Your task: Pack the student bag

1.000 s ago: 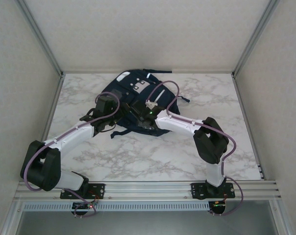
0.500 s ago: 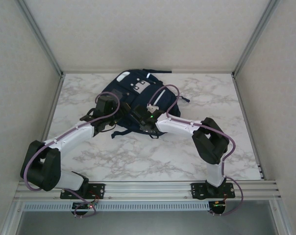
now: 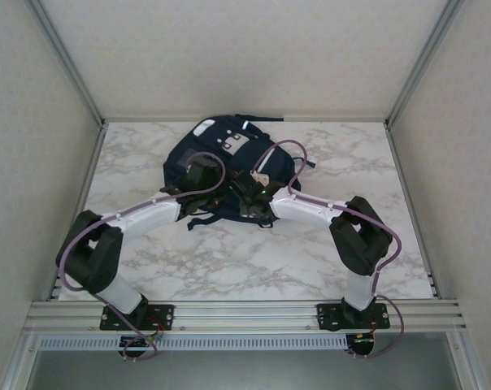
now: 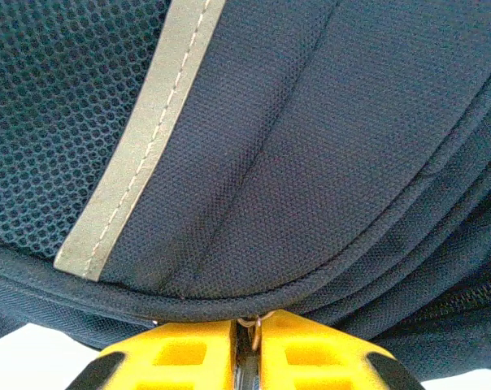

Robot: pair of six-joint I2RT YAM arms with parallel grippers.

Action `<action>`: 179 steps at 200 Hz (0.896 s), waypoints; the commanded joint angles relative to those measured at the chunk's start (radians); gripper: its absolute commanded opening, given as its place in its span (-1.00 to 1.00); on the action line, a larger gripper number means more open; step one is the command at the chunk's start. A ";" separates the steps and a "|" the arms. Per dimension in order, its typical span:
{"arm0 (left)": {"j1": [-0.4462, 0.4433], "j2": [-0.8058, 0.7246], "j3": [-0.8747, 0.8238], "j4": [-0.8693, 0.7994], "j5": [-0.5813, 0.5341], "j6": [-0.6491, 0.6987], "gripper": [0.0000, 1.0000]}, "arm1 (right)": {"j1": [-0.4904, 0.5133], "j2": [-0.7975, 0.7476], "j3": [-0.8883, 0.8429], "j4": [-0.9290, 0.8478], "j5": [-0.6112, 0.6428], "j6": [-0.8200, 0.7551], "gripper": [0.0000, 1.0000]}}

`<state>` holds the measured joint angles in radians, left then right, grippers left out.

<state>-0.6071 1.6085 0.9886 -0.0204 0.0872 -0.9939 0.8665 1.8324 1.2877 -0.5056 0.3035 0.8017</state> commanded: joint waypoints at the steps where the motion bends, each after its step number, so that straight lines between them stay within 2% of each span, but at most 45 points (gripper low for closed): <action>1: -0.003 0.068 0.047 0.036 -0.057 -0.033 0.44 | -0.028 -0.032 -0.029 -0.007 -0.008 -0.035 -0.73; 15: -0.002 0.109 0.065 0.033 -0.081 -0.019 -0.04 | -0.032 -0.023 -0.035 -0.006 -0.012 -0.027 -0.51; 21: 0.001 0.126 0.072 0.030 -0.083 -0.018 -0.23 | -0.034 -0.018 -0.039 -0.004 -0.011 -0.025 -0.49; 36: 0.010 0.146 0.073 0.048 -0.059 -0.020 -0.78 | -0.035 -0.015 -0.055 0.020 -0.002 -0.023 -0.57; 44: 0.010 0.144 0.069 0.051 -0.059 -0.020 -1.00 | -0.039 -0.014 -0.063 0.031 0.003 -0.024 -0.68; 51: 0.012 0.137 0.065 0.051 -0.061 -0.018 -1.00 | -0.043 -0.019 -0.068 0.036 0.005 -0.028 -0.76; 60: 0.011 0.129 0.064 0.040 -0.068 -0.009 -1.00 | -0.051 -0.031 -0.080 0.047 0.000 -0.045 -1.00; 84: 0.023 0.106 0.060 0.009 -0.094 0.022 -1.00 | -0.073 -0.094 -0.104 0.045 0.016 -0.161 -1.00; 108: 0.050 0.093 0.031 0.002 -0.088 0.047 -1.00 | -0.115 -0.153 -0.120 0.014 0.040 -0.366 -1.00; 152: 0.099 0.058 -0.018 -0.046 -0.032 0.113 -1.00 | -0.254 -0.167 -0.123 0.002 -0.077 -0.743 -1.00; 179: 0.115 0.026 -0.011 -0.130 -0.005 0.198 -1.00 | -0.356 -0.125 -0.091 0.021 -0.125 -0.813 -1.00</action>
<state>-0.5522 1.6875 0.9989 -0.0032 0.1394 -0.9264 0.6174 1.6844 1.1744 -0.4259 0.1452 0.1448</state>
